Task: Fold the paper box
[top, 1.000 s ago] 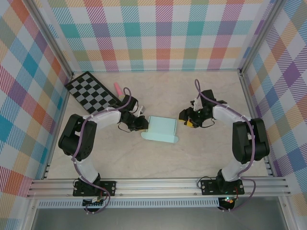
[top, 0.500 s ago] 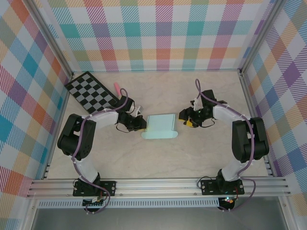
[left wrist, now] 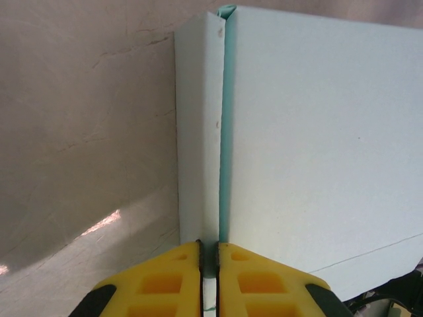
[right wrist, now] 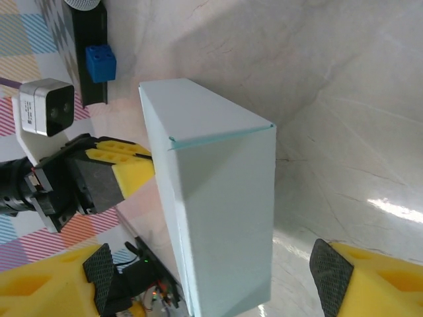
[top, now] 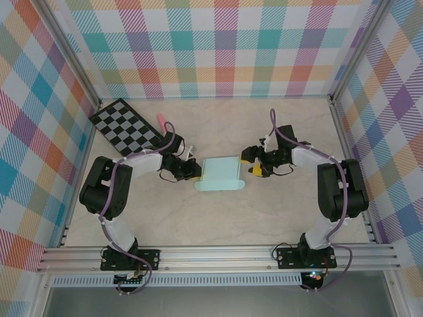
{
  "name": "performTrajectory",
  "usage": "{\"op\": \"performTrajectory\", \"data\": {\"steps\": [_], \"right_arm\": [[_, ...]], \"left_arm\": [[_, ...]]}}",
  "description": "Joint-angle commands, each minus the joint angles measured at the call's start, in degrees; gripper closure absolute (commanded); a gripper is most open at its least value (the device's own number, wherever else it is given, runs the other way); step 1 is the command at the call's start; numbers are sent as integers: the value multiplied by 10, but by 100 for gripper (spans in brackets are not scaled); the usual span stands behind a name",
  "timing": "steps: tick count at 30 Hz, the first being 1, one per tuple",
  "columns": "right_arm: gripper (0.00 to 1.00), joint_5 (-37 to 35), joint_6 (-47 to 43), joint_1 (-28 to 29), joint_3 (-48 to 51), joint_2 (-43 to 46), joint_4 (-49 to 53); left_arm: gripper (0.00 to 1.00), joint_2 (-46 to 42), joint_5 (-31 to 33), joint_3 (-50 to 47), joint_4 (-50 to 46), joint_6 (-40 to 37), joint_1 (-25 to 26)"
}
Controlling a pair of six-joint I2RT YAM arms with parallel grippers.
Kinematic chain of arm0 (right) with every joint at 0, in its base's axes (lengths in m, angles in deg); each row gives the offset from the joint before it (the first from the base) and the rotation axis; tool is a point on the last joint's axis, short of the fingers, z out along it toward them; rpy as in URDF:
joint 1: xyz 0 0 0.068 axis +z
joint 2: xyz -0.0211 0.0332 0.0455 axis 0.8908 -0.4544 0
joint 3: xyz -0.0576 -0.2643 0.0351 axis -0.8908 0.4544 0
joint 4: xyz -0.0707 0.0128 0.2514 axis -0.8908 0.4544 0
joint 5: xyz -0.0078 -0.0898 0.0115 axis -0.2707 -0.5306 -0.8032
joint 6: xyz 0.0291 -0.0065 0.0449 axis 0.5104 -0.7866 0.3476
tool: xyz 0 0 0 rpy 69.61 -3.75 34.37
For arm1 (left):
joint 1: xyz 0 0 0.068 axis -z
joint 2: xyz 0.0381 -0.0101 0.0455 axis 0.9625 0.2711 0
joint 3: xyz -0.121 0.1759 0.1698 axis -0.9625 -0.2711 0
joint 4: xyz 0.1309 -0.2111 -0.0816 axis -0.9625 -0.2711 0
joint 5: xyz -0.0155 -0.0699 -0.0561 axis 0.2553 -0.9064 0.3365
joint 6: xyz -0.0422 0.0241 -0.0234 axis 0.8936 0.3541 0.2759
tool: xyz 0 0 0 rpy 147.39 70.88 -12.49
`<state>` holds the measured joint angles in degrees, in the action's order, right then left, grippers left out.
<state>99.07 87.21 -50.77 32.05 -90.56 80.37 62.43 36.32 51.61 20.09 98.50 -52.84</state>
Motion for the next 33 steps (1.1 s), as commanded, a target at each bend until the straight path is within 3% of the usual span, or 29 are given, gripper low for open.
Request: {"op": "performTrajectory", "data": {"steps": [1,9,16,21,24,28,31,33], "right_arm": [[20,41,59,10,19,-30,-70],[24,54,97,26,22,-64,-118],[46,67,172,41,36,-58,-183],[52,73,209,41,31,-42,-180],[56,72,213,38,14,-40,-141],[58,78,238,29,6,-33,-118],[59,94,240,16,-19,-32,-58],[59,108,229,7,-42,-32,-14]], "left_arm": [[89,12,-4,-3,-4,2,-9],[89,13,-5,-6,-1,3,-9],[86,5,-6,-1,-4,4,-9],[80,-27,-11,13,-9,1,-12],[70,-59,-6,25,-13,-5,-24],[44,-128,1,35,7,-20,-52],[31,-207,-24,2,86,-122,-55],[19,-275,0,-57,172,-190,-56]]}}
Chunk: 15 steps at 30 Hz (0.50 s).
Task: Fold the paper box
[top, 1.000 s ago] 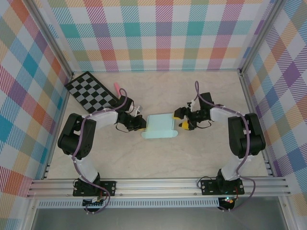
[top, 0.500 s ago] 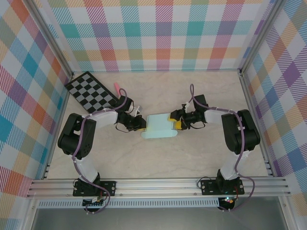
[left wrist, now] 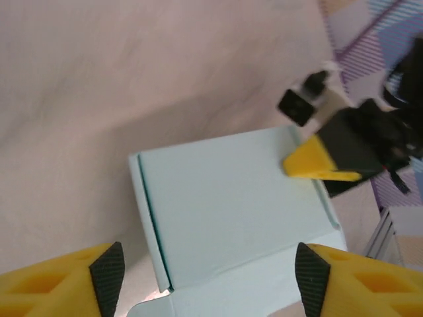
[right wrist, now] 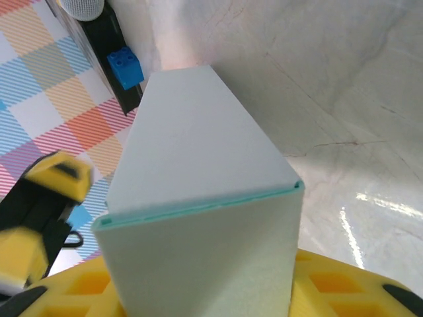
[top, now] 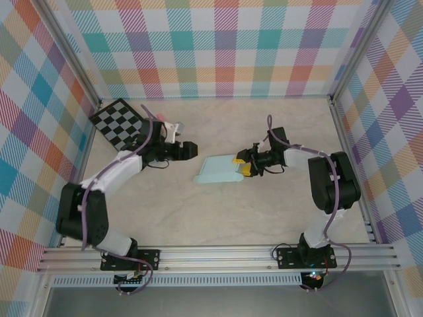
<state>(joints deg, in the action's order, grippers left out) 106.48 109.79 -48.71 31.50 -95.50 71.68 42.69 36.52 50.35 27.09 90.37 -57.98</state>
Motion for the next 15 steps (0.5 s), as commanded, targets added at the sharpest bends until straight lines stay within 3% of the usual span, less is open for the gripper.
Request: {"op": "performTrajectory", "data": {"steps": [1,2,4,6,8,11,15], "right_arm": [[59,39,-4,-19,-47,19,97],[59,43,-10,-25,-57,21,117],[60,55,-15,-42,-66,21,148],[61,71,-16,-56,-73,17,168],[62,86,-20,-67,-77,9,194],[62,94,-26,-74,-73,11,212],[62,96,-19,-79,-53,20,207]], "left_arm": [[7,-111,4,-88,169,-145,-5],[0,-133,2,-128,248,-179,-2],[0,-142,-8,-167,334,-226,6],[0,-123,-55,-140,273,-304,19],[0,-106,-88,-96,132,-445,55],[0,-89,-42,-63,4,-593,120],[0,-83,38,-72,20,-656,175]]}}
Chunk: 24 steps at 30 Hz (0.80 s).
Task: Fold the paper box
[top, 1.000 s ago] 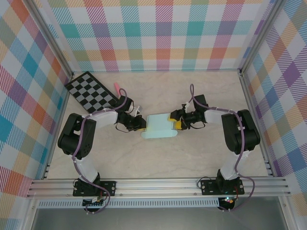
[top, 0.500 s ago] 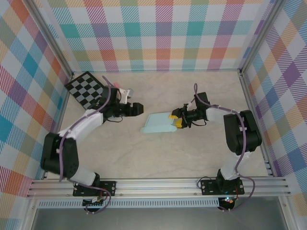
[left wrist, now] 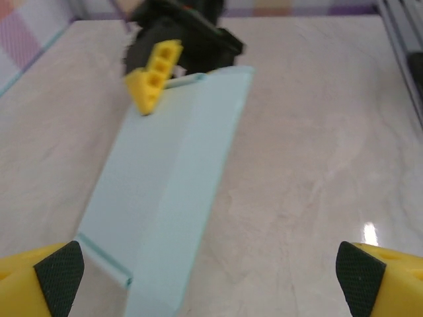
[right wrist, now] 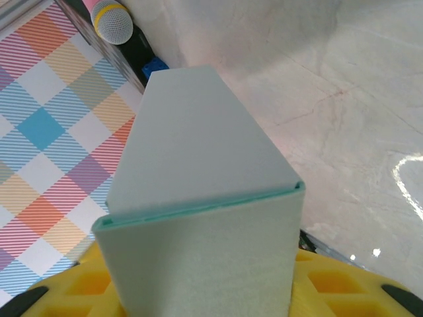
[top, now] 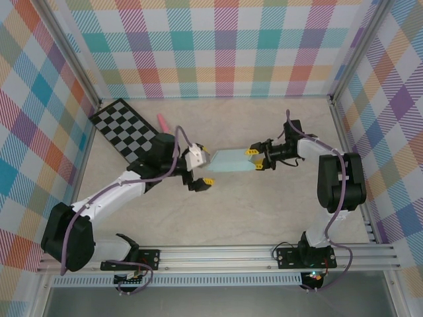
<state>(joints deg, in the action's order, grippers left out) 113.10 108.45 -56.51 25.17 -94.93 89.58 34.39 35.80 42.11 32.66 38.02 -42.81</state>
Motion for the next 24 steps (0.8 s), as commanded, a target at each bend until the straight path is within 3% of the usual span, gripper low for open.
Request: {"op": "performTrajectory", "data": {"steps": [1,5,8,14,24], "right_arm": [[62,32,-1,-2,14,15,23],[62,35,20,-5,23,18,6],[62,34,27,-5,20,23,4],[62,30,39,-5,21,37,1],[62,27,69,-5,42,59,-14]], "left_arm": [[0,4,61,10,-25,-141,35],[1,29,117,-6,15,-188,72],[2,51,165,-45,130,-175,76],[8,90,176,-35,190,-141,95],[31,155,255,-18,239,-141,108]]}}
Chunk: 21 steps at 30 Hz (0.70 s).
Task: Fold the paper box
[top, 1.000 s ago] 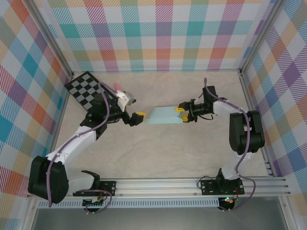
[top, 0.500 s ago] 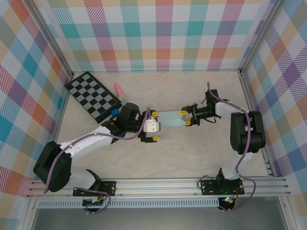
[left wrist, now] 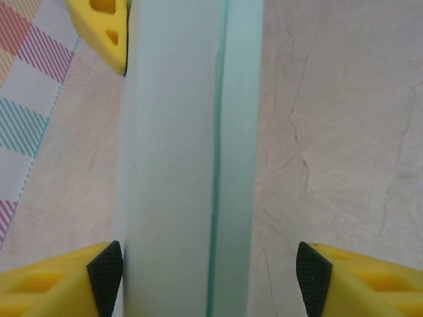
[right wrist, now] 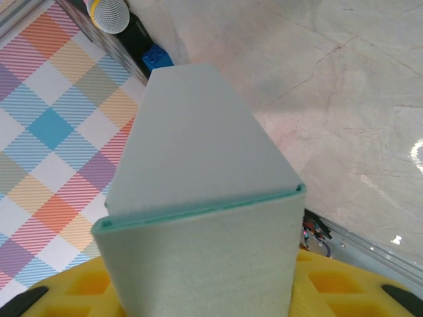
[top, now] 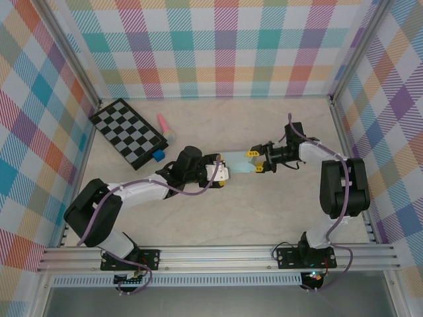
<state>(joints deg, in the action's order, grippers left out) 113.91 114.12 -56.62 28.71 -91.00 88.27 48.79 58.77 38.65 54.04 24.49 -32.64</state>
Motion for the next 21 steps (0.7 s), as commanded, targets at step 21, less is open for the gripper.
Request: {"op": "performTrajectory", "data": {"steps": [21], "right_arm": [[47,9,26,-1,14,23,-10]], "left_arm": [[64,2,-20,61,-107,0,-2]]}}
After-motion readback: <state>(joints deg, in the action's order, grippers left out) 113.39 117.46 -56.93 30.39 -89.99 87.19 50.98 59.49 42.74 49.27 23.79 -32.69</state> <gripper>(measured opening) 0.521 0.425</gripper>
